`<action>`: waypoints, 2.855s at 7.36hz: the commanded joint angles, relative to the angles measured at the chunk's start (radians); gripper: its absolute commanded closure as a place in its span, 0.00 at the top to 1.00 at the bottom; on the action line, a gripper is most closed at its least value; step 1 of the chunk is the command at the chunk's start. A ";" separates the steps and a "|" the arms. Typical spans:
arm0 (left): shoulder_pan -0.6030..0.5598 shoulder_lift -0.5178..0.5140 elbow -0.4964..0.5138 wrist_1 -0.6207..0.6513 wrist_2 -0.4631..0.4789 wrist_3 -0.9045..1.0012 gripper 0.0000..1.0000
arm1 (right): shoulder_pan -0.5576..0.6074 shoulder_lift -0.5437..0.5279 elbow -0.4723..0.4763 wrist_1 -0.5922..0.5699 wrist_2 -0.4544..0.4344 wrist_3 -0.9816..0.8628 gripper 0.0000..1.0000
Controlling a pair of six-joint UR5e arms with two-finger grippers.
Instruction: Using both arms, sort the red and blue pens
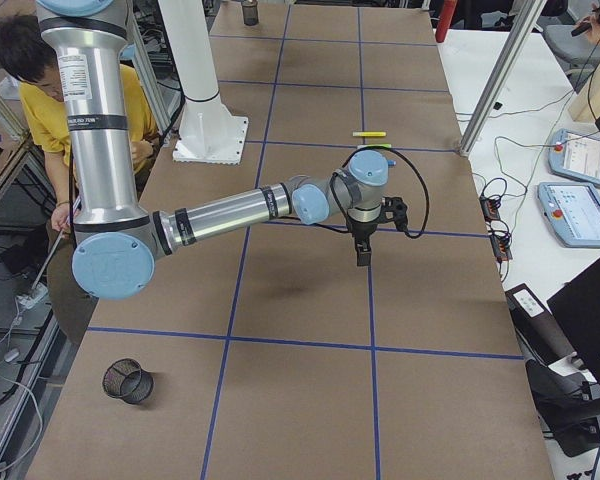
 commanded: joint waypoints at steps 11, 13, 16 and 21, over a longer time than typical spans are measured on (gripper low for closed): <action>-0.020 -0.393 -0.296 0.602 -0.158 0.014 0.78 | 0.000 -0.003 -0.007 0.000 0.003 0.000 1.00; -0.124 -0.518 -0.280 0.606 -0.267 -0.115 0.86 | 0.000 -0.003 -0.011 0.014 0.003 0.000 1.00; -0.221 -0.690 -0.255 0.540 -0.279 -0.451 1.00 | -0.002 0.007 -0.012 0.015 0.003 0.000 1.00; -0.274 -0.700 -0.027 0.089 -0.331 -0.667 1.00 | -0.041 0.122 0.002 0.018 0.006 0.203 1.00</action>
